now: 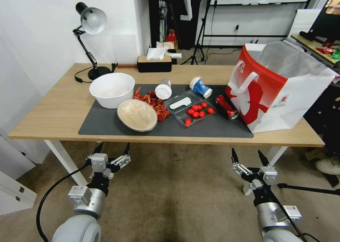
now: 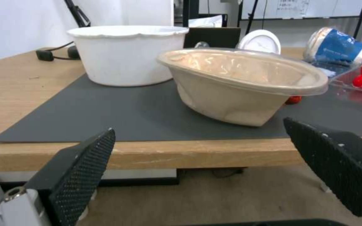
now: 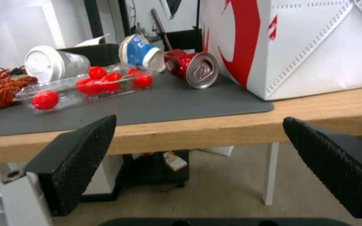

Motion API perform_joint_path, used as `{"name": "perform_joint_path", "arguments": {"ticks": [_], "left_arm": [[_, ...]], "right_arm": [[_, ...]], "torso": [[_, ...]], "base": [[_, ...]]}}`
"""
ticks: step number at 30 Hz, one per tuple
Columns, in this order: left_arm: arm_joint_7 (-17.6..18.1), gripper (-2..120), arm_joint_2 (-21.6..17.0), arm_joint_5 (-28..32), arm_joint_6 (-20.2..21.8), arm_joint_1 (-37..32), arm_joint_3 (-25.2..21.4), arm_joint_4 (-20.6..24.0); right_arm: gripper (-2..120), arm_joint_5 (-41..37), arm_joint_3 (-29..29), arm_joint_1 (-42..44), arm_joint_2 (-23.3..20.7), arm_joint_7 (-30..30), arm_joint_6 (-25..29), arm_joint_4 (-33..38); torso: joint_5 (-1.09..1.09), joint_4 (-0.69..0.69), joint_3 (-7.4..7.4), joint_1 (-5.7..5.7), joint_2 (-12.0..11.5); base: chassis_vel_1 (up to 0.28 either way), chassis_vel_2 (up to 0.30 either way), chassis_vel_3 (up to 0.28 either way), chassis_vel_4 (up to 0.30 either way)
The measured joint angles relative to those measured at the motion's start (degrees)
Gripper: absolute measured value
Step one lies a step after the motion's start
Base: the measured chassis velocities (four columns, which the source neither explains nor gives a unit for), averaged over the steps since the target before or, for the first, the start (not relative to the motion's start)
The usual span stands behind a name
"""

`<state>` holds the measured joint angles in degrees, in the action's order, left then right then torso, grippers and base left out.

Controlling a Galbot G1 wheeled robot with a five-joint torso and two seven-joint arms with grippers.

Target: Pick up the trash from the table and place it into the takeout bag.

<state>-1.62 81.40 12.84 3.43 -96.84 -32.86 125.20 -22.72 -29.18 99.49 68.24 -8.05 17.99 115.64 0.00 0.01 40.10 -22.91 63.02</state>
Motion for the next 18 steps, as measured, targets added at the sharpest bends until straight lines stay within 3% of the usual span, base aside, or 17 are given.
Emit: {"name": "perform_joint_path", "arguments": {"ticks": [10,16,18], "left_arm": [[0.0,100,-0.5,0.5,-0.1,-0.1,-0.2,0.4],[0.0,100,-0.7,0.9,-0.1,0.0,-0.3,0.3],[0.0,100,-0.6,0.9,-0.3,0.1,-0.1,0.3]], "right_arm": [[100,-0.3,0.6,-0.7,-0.5,0.3,-2.6,3.5],[100,-0.6,3.9,-4.9,-2.2,-1.0,-8.2,7.8],[100,-0.7,7.4,-10.7,-3.5,-2.9,-11.9,8.2]], "torso": [[0.0,-0.01,0.0,0.0,0.0],[0.0,-0.01,0.0,0.0,0.0],[0.0,-0.01,0.01,-0.01,0.0]], "base": [[0.0,0.0,0.0,0.0],[0.0,0.0,0.0,0.0],[0.0,0.0,0.0,0.0]]}}
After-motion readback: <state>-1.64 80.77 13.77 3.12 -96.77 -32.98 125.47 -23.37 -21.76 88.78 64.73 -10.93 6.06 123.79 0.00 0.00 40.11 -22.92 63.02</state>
